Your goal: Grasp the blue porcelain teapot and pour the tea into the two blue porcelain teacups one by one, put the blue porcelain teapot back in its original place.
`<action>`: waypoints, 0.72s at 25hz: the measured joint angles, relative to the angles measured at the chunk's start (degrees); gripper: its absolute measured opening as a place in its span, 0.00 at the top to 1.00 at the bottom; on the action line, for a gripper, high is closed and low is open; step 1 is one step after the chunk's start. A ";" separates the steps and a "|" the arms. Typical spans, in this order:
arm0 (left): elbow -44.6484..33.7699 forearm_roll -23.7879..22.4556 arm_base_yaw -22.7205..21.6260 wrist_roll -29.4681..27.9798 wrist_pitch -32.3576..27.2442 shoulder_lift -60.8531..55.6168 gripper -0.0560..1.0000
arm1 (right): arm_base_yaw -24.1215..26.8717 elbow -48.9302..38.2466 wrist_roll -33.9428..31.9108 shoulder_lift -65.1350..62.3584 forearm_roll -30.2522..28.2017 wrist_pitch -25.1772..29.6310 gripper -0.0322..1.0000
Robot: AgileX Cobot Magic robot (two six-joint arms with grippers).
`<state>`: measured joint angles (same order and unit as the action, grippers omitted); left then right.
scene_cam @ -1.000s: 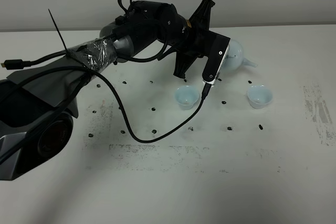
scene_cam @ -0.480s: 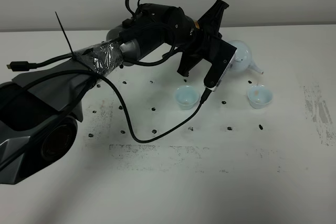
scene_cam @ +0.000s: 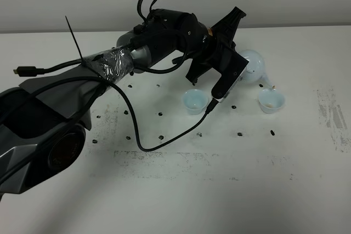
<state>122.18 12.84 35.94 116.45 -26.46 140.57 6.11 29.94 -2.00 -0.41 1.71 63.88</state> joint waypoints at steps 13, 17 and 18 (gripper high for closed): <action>0.00 -2.88 0.59 2.05 1.25 0.00 0.88 | 0.00 0.00 0.00 0.00 0.00 0.00 0.45; 0.00 -3.83 0.70 2.18 1.38 0.00 0.88 | 0.00 0.00 0.00 0.00 0.00 0.00 0.45; 0.00 -4.03 0.70 2.18 1.38 0.00 0.88 | 0.00 0.00 0.00 0.00 0.00 0.00 0.45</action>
<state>122.18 8.82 36.64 118.63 -25.08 140.57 6.11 29.94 -2.00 -0.41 1.71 63.88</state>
